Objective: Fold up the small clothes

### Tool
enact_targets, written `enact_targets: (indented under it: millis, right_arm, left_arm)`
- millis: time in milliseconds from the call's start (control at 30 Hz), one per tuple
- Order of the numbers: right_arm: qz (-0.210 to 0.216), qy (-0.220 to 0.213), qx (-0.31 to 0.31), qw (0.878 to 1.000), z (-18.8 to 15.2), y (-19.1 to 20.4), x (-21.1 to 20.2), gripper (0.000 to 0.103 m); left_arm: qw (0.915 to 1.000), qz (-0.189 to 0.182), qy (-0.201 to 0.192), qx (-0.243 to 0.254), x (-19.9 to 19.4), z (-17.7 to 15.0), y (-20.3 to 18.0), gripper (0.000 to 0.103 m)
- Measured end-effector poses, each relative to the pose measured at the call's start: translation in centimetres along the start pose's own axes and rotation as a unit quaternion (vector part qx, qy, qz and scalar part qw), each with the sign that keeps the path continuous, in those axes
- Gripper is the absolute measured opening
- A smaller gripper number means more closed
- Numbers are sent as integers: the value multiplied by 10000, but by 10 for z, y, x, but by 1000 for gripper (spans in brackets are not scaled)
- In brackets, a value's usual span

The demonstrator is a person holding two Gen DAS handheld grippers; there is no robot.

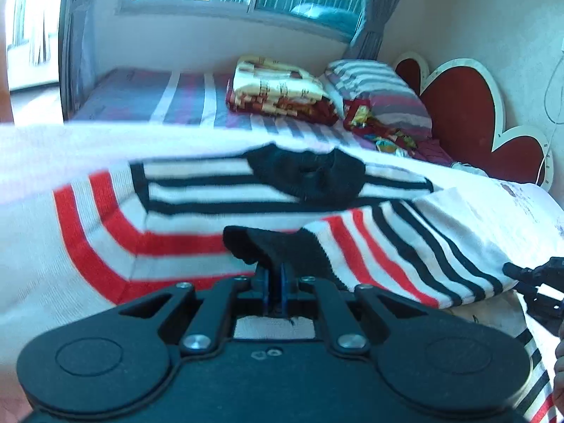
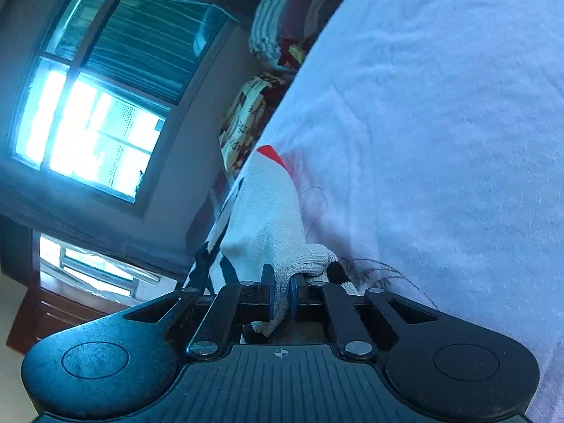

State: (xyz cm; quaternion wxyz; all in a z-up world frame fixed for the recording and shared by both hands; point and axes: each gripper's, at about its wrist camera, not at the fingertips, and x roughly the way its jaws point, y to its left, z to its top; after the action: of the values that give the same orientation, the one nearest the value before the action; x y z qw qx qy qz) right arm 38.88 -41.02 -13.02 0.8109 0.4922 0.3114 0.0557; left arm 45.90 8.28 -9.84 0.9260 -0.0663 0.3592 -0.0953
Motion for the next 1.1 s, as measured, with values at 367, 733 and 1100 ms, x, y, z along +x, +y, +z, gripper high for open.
enact_targets:
  millis: [367, 733, 1100]
  right_arm:
    - [-490, -19, -1341, 9897, -10, 22, -30, 9]
    - [-1027, 394, -2727, 9558, -19, 43, 25, 0]
    - [-511, -120, -2605, 9640, 38, 53, 58, 65]
  left_arm:
    - [9992, 156, 297, 200, 15, -4, 2, 6]
    - [9993, 273, 142, 228, 15, -3, 0, 6]
    - [9987, 371, 123, 335, 11, 6, 8, 39]
